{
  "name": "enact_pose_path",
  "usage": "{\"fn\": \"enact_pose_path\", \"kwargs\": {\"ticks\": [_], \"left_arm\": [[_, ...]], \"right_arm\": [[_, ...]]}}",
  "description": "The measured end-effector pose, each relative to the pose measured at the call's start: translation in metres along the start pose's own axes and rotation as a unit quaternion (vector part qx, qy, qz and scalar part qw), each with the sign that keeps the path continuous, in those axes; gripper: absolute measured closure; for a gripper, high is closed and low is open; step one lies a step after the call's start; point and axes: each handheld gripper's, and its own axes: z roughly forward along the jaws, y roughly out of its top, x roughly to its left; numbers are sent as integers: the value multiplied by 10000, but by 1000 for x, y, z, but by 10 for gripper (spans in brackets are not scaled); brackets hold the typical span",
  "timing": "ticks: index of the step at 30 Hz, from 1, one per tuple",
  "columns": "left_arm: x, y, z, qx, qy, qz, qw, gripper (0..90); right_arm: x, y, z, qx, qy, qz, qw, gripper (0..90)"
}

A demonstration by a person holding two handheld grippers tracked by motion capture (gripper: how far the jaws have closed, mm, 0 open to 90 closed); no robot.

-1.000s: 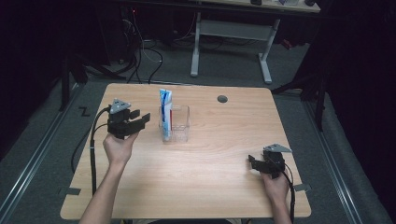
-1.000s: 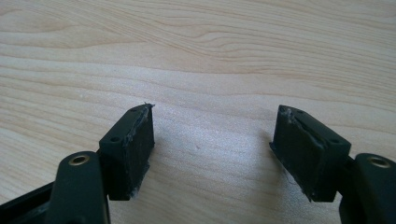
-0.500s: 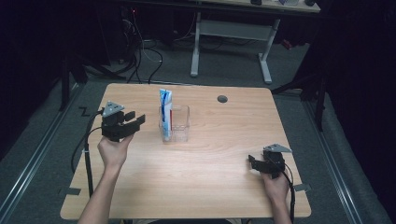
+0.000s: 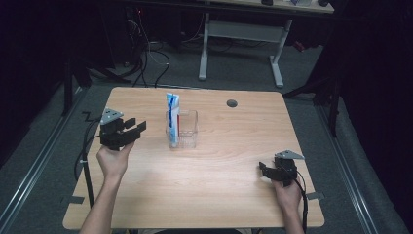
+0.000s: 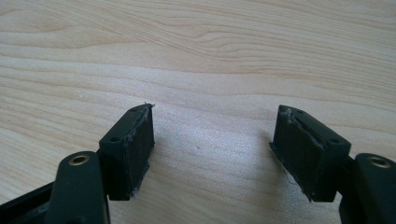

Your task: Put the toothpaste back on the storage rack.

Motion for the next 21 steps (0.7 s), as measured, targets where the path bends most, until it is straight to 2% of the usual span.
{"fn": "enact_pose_path", "kwargs": {"ticks": [21], "left_arm": [[11, -18, -8, 84, 73, -162, 9998, 533]], "right_arm": [[0, 0, 0, 0, -2, 2, 10000, 294]]}}
